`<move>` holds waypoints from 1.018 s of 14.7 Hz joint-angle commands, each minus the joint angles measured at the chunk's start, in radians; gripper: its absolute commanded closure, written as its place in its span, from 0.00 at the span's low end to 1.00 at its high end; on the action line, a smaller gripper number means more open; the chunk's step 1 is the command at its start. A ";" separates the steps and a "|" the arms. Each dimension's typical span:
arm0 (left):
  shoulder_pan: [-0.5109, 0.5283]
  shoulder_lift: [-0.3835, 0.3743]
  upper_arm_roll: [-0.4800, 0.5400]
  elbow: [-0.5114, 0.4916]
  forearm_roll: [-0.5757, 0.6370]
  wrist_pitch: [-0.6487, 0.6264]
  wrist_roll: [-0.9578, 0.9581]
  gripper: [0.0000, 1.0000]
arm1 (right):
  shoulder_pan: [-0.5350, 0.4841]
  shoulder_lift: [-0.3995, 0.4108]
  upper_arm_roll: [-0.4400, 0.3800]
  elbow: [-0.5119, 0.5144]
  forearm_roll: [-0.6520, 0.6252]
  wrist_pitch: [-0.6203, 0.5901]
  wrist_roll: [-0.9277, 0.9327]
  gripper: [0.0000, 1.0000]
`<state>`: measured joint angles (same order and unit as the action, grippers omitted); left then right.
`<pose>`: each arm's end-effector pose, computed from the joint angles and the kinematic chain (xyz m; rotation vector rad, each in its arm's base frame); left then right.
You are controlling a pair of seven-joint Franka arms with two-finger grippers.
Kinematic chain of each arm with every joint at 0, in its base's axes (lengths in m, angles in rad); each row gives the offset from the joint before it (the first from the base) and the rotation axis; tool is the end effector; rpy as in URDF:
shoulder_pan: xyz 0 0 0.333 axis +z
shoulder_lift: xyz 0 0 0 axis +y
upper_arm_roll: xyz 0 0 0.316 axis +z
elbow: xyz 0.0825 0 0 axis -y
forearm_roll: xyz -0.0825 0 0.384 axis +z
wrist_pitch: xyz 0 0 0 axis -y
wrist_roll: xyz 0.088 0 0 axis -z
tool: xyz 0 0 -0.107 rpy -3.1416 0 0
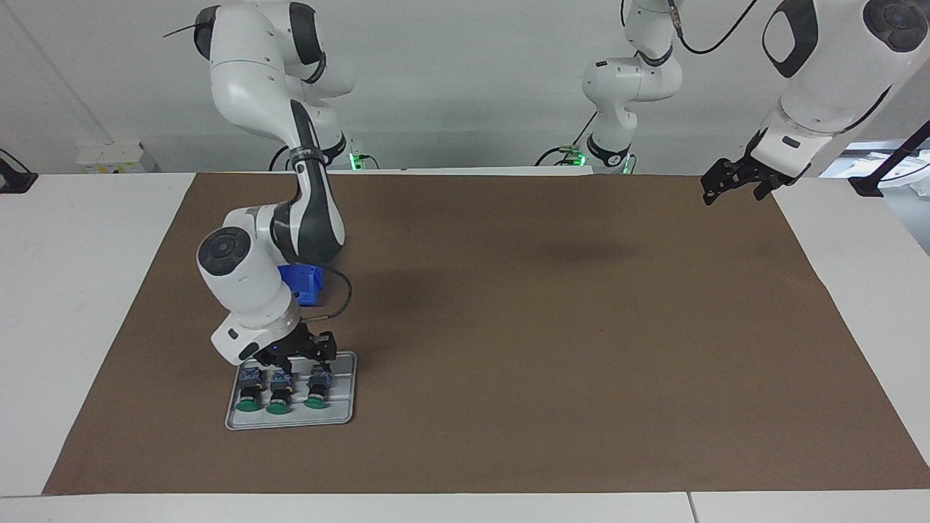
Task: Place and press button with both arms
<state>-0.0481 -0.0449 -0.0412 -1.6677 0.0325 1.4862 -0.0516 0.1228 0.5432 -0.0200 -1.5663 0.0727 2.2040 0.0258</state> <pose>0.5268 -0.0439 0.5969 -3.0903 0.0572 0.2072 0.6995 0.0767 0.3366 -3.0814 -0.0618 -0.1407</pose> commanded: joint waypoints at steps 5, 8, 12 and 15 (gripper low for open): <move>-0.004 -0.029 0.009 -0.029 -0.009 0.002 0.003 0.00 | -0.006 0.060 0.003 0.009 0.015 0.062 -0.020 0.28; -0.004 -0.030 0.009 -0.030 -0.009 0.000 0.003 0.00 | -0.005 0.061 0.003 0.002 0.016 0.063 -0.020 0.43; -0.007 -0.030 0.009 -0.030 -0.009 0.000 0.003 0.00 | -0.008 0.058 0.003 0.003 0.016 0.042 -0.050 0.98; -0.007 -0.030 0.009 -0.029 -0.009 0.003 0.003 0.00 | 0.003 0.025 0.003 0.104 0.013 -0.132 -0.035 1.00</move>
<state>-0.0478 -0.0451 -0.0402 -1.6678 0.0325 1.4862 -0.0516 0.1238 0.5974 -0.0212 -1.5343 0.0727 2.1915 0.0038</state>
